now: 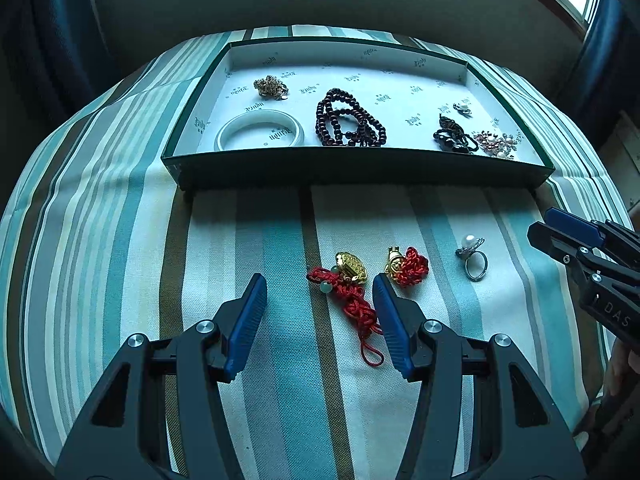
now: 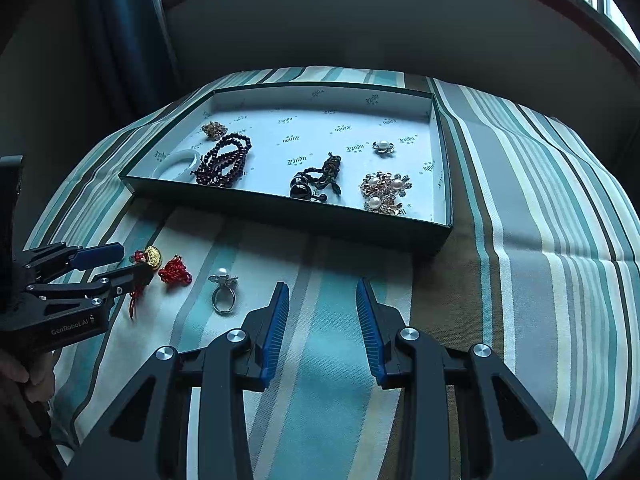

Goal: Organize jewelry
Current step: 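Move the left gripper to the red cord gold ingot charm while the right gripper moves to the pearl ring, then grasp the red cord charm with the left gripper while the right gripper grasps the pearl ring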

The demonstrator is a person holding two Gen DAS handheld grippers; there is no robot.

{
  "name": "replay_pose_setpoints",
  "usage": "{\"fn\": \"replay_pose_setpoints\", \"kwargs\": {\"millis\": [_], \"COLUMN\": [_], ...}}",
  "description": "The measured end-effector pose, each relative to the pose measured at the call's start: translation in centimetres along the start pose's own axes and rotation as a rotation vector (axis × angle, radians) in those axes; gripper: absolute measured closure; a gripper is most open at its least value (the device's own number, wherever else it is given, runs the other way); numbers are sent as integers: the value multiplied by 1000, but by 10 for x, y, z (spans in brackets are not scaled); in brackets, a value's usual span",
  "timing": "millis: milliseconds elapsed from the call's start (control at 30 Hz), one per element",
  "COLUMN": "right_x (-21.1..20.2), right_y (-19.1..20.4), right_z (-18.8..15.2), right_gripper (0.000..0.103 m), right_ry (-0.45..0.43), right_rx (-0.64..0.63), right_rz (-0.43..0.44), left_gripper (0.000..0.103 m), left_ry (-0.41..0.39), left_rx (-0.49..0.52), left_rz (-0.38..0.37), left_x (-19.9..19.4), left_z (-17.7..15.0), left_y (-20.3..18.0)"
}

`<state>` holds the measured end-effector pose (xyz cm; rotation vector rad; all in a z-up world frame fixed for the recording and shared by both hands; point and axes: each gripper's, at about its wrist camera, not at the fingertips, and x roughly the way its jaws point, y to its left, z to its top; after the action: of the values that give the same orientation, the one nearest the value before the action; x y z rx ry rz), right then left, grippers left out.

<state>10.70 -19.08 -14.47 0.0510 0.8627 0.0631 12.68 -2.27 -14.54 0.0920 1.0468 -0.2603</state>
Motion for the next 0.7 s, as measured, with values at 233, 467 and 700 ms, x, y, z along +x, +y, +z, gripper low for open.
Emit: {"fn": "replay_pose_setpoints", "kwargs": {"millis": [233,467,700], "right_x": [1,2,4], "right_y": [-1,1,13], "right_z": [-1,-2,1], "right_gripper": [67,67,67], "right_ry": [2,8,9], "right_rx": [4,1,-16], "right_rz": [2,8,34], "left_gripper": [74,92,93], "left_ry": [5,-6,-23], "left_rx": [11,7,-17], "left_rz": [-11,-28,0], "left_x": [1,2,-1], "left_z": [-2,0,1], "left_y": [-1,6,18]}}
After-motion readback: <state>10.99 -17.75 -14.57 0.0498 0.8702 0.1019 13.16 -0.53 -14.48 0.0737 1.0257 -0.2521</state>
